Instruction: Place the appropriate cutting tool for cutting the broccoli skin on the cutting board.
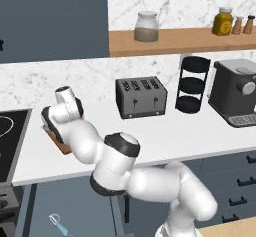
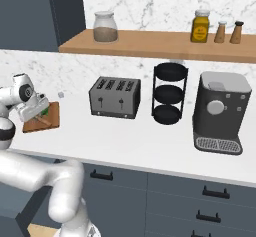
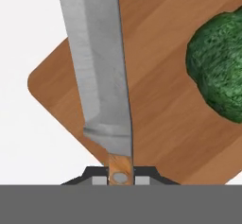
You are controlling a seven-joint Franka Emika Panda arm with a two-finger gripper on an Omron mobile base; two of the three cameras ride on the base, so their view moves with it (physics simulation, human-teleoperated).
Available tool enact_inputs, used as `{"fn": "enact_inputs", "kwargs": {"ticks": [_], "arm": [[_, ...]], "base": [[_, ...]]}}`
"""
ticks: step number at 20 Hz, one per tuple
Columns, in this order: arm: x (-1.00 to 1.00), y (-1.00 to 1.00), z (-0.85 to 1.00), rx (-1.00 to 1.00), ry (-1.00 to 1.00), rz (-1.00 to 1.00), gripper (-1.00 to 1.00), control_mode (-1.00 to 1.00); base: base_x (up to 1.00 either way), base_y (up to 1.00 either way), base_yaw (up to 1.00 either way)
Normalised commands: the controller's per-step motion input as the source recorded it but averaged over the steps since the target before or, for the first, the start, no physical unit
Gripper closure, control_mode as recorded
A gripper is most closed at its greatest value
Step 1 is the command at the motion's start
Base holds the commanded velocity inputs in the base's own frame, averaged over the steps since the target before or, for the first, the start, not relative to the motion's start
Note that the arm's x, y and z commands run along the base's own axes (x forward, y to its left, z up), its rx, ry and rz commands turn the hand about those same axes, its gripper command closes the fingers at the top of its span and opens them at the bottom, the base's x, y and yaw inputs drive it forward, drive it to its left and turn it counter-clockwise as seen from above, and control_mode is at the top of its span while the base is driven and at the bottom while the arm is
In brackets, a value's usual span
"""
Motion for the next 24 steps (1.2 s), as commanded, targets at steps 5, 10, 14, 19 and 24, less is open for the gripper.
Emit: {"fn": "enact_inputs", "kwargs": {"ticks": [5,10,14,19,24], "arm": [[0.17,0.05,-0.33,-0.08,0.14,0.0,1.0,-1.0],[0.0,0.01,-0.26,0.0,-0.03,0.0,-1.0,-1.0],[-0.12,-0.04,-0.08,0.0,-0.19,0.0,-1.0,-1.0],[-0.45,-0.2,0.01,0.01,-0.2,0.0,-1.0,-1.0],[-0.69,-0.57,0.27,0.07,-0.3,0.0,-1.0,-1.0]], "base": [[0.0,0.0,0.0],[0.0,0.0,0.0],[0.0,0.0,0.0],[0.0,0.0,0.0],[0.0,0.0,0.0]]}}
